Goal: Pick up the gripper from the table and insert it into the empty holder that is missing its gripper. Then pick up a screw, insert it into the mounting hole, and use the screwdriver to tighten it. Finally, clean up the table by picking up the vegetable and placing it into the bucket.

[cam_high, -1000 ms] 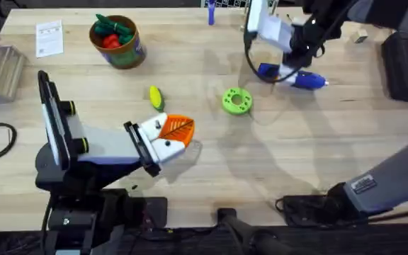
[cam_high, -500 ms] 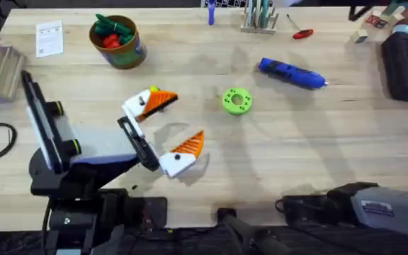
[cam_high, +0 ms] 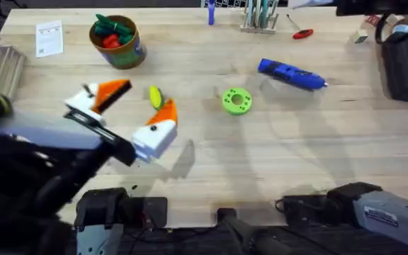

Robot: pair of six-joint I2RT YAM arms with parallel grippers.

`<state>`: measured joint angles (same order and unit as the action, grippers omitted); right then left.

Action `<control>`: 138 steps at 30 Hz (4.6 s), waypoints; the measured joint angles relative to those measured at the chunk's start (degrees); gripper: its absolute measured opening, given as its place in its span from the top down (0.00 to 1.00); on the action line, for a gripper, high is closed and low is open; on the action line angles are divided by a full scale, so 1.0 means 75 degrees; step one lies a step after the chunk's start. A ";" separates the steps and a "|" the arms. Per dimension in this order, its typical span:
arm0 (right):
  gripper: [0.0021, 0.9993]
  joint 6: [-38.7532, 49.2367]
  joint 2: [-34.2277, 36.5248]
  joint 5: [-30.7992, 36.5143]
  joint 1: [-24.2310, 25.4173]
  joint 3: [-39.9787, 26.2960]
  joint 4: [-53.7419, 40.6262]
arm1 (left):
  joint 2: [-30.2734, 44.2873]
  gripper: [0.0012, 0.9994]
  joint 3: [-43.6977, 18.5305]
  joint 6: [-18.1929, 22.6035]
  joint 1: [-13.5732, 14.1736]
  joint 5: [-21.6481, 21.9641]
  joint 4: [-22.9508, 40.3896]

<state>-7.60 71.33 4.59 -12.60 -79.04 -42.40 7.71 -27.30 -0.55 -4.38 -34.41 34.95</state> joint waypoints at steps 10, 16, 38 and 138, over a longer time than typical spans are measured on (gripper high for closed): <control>0.01 -0.1024 -0.0267 -0.0636 0.0000 0.2175 0.0942 | 0.3124 0.01 -0.2209 0.0244 0.0000 0.1341 0.2011; 0.01 -0.1248 -0.0451 -0.0762 0.0000 0.2672 0.0843 | 0.4396 0.01 -0.2513 0.0254 -0.0001 0.1552 0.2106; 0.01 -0.1244 -0.0502 -0.0773 0.0001 0.2672 0.0835 | 0.8947 0.01 -0.4562 -0.3407 0.1781 0.4084 0.3084; 0.01 -0.1279 -0.0983 -0.0791 0.0003 0.2672 0.0333 | 0.8736 0.01 -0.7305 -0.1850 0.1724 0.5874 0.3444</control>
<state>-17.19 63.96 -1.34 -12.58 -59.00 -39.90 73.23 -82.09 -14.43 8.54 9.64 60.78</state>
